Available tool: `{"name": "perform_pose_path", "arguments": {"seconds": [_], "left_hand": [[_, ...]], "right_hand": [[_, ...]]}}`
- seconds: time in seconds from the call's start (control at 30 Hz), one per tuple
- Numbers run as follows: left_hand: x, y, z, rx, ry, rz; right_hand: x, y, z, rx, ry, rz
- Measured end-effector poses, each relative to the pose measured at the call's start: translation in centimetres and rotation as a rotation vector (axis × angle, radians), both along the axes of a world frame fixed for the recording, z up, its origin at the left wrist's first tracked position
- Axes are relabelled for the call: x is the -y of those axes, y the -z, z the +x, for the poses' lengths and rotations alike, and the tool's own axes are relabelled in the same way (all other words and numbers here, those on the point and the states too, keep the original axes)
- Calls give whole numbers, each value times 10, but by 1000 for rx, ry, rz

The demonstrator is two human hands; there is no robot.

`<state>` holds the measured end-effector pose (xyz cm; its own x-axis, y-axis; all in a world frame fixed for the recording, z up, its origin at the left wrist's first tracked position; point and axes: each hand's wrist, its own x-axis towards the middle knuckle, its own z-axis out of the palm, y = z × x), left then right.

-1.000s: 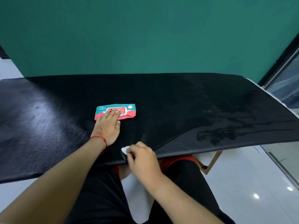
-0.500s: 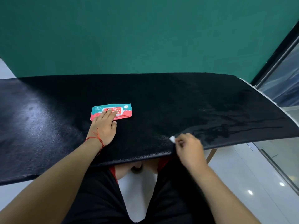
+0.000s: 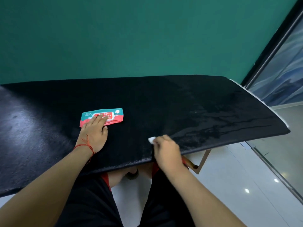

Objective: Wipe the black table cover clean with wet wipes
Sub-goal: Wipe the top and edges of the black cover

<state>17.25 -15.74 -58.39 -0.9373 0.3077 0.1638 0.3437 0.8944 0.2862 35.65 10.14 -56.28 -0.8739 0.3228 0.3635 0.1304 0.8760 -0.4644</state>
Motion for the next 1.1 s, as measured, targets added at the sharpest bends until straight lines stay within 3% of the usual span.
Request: {"name": "perform_pose_path", "arguments": {"seconds": [0.1,0.17,0.33,0.5,0.67,0.93,1.1], "left_hand": [[0,0,0,7,-1,-5],[0,0,-3,8,6,-5],[1,2,-2,-12,17,23],[-1,1,-3,-14,14,29],[1,3,-5,-15,10,16],[0,1,-4,-20,13,8],[0,0,-4,-13,9,-1]], "right_hand": [[14,-1,-6,55,-168,-28],[-3,-2,-13,78,-148,-45],[-101,-8,-26,43,119,-19],[-206,-12,-13,140,428,-64],[-241,-14,-4,161,505,-92],[-126,-7,9,38,169,106],[-69,7,30,17,-110,64]]}}
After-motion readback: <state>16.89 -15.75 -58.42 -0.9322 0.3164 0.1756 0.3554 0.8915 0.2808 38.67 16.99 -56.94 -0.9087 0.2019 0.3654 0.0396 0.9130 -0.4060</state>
